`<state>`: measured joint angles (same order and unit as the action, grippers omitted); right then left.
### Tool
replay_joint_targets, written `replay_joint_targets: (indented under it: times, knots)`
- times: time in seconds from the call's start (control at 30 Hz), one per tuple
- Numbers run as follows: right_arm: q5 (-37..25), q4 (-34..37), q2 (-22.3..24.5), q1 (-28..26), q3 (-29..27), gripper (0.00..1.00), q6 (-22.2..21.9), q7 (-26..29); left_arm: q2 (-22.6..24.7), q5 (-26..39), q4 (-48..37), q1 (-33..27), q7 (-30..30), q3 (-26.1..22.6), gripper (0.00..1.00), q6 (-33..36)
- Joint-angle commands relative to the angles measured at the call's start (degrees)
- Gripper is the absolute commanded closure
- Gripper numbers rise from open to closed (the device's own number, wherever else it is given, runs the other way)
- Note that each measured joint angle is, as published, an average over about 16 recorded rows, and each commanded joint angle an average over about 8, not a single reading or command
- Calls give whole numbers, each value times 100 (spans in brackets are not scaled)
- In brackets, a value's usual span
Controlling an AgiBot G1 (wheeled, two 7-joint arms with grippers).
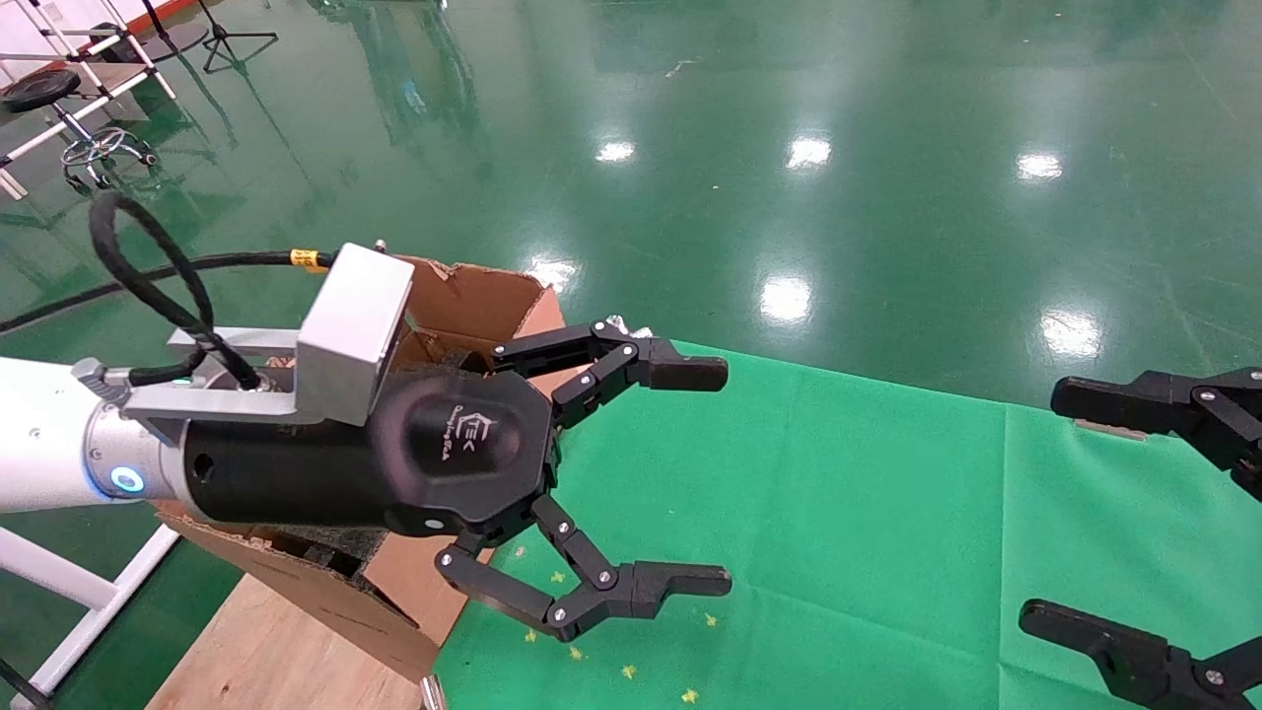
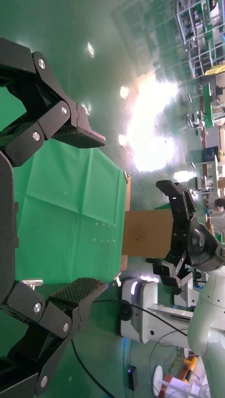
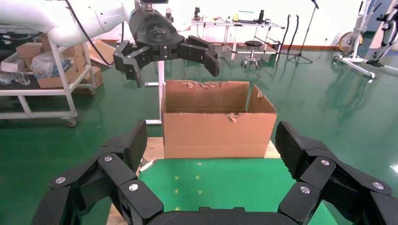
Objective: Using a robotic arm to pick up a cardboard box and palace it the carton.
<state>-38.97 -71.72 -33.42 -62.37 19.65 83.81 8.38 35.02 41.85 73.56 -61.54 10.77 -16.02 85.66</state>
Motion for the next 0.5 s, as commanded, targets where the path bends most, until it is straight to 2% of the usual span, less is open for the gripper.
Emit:
replay_joint_targets:
  times: [0.03, 0.5]
  knots:
    - [0, 0, 0, 0, 0, 0, 0, 0, 1, 1, -1, -1, 1, -1, 0, -1]
    - [0, 0, 0, 0, 0, 0, 0, 0, 1, 6, -7, -5, 1, -2, 0, -4]
